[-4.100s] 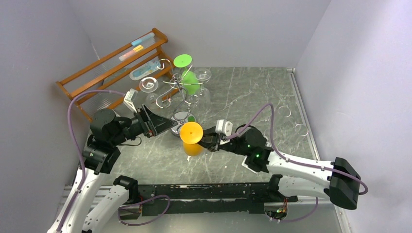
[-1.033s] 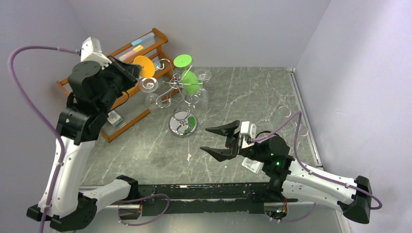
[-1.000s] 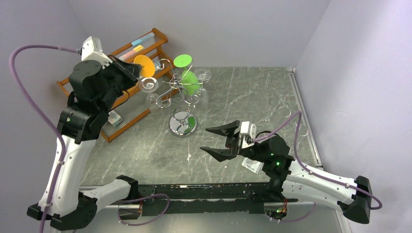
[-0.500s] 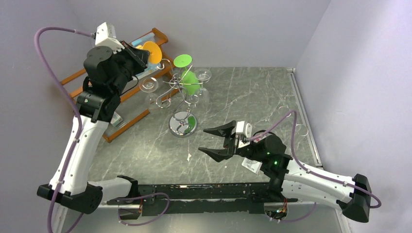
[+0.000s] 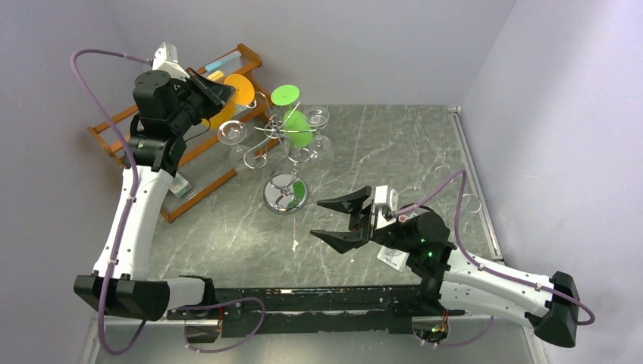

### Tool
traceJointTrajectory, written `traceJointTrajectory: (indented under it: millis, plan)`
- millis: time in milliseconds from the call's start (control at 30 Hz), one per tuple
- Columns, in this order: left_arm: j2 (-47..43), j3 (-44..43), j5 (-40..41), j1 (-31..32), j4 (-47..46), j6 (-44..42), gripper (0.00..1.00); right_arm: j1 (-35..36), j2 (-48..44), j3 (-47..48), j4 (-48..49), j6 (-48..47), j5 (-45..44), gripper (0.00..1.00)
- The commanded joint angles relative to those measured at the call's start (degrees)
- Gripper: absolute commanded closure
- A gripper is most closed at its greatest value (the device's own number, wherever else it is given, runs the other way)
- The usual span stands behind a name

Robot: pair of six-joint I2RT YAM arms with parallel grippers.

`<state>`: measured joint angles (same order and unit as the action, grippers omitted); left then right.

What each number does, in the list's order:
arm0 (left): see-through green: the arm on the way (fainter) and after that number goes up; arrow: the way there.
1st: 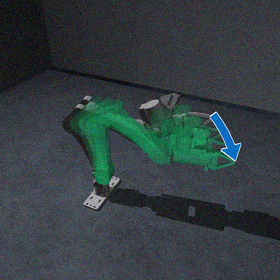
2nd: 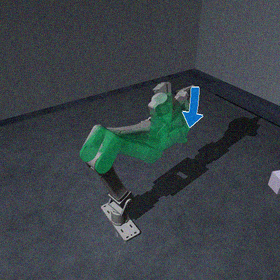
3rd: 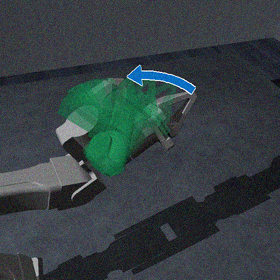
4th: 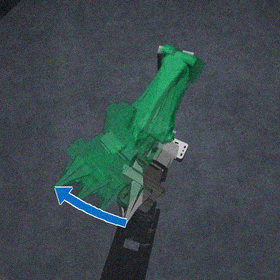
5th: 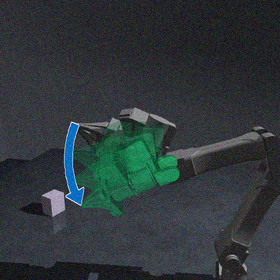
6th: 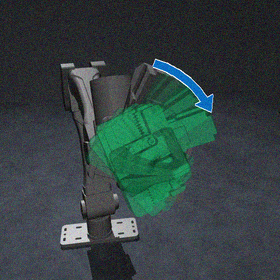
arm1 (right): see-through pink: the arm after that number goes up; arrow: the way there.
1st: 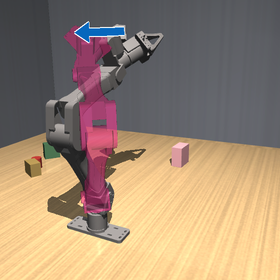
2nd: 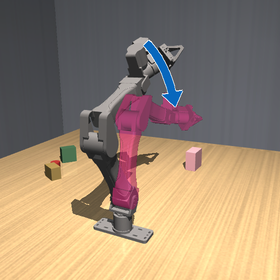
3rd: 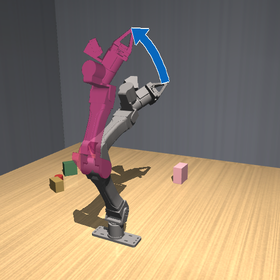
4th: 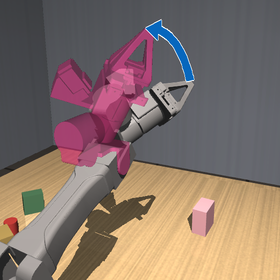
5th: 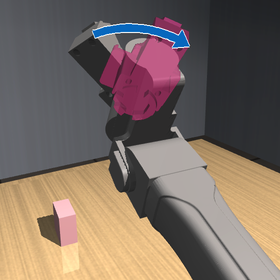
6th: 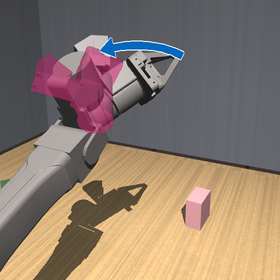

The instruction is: Place the wine glass upside down on the wine glass rack

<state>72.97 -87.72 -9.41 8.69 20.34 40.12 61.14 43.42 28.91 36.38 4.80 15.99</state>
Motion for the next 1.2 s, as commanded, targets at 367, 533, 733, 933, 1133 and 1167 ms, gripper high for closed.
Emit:
traceJointTrajectory:
  millis: [367,533,733,933,1133,1167]
  plan:
    - [-0.4,8.2,-21.7,-6.3,-8.4,11.6,0.95,0.1,-0.7,-0.2,2.0,2.1,-0.2,0.31]
    - [0.7,8.8,-26.2,-6.7,-11.5,14.6,0.95,0.1,-0.9,-0.3,2.0,2.3,-0.8,0.31]
    - [2.6,8.3,-29.1,-6.8,-13.9,16.7,0.95,0.1,-1.1,-0.6,2.3,2.4,-1.1,0.31]
    - [4.4,8.6,-30.8,-6.9,-17.2,19.5,0.95,0.2,-1.3,-0.6,2.0,2.3,-1.6,0.31]
    - [7.0,6.5,-30.0,-6.8,-17.8,19.8,0.95,0.2,-1.3,-0.6,2.0,2.5,-1.7,0.31]
    - [7.6,5.9,-30.1,-6.9,-17.5,19.9,0.95,0.1,-1.2,-0.6,2.1,2.5,-1.7,0.31]
